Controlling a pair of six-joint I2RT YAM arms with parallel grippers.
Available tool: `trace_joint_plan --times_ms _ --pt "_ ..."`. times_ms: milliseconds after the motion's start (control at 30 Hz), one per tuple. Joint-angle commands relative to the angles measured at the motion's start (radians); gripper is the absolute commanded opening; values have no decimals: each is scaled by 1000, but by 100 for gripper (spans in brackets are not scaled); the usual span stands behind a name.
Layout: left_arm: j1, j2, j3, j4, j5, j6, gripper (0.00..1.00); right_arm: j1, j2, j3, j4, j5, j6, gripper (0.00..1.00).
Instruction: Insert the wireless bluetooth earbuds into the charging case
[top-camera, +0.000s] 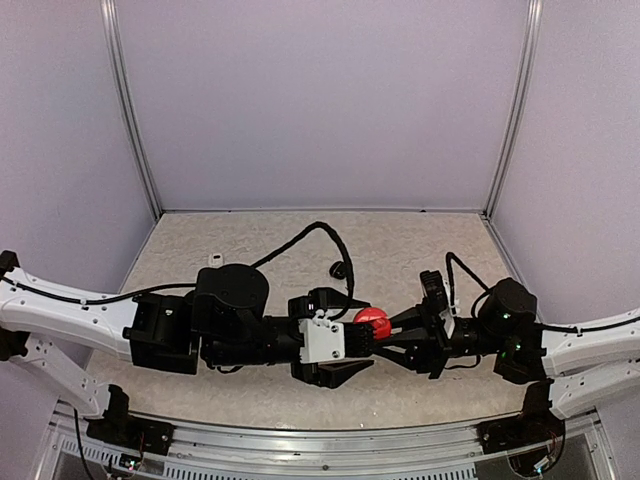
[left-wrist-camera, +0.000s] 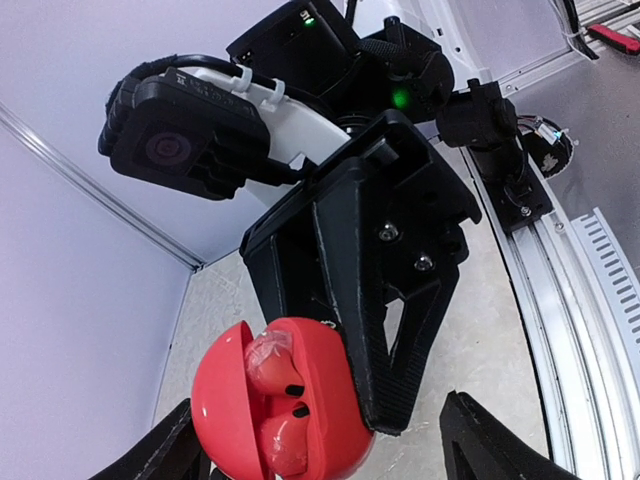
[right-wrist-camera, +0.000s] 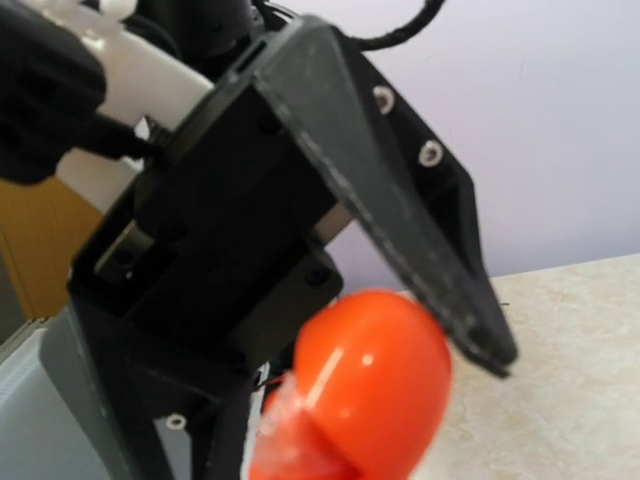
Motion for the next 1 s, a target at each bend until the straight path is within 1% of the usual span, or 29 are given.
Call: trace_joint_plan --times_ms 0,100,200,333,400,567,700,967 --pt "-34 4 -15 25 79 21 78 -29 10 -13 22 54 31 0" --pt "-10 -17 -21 22 139 -23 76 -29 -13 -12 -17 79 -11 0" --pt "-8 -36 -25 22 164 -15 72 -29 -16 -2 -37 78 -23 0" --pt "-39 -22 -6 0 92 42 72 -28 14 8 -26 81 23 0" --pt "-49 -8 3 -10 82 62 71 -29 27 12 -14 75 49 0" --pt "-70 14 12 -35 44 104 64 -29 39 6 28 68 101 0" --pt "-88 30 18 -50 18 131 57 -29 34 10 25 70 104 0" --pt "-109 46 20 -76 -8 167 51 -29 37 18 23 60 100 0"
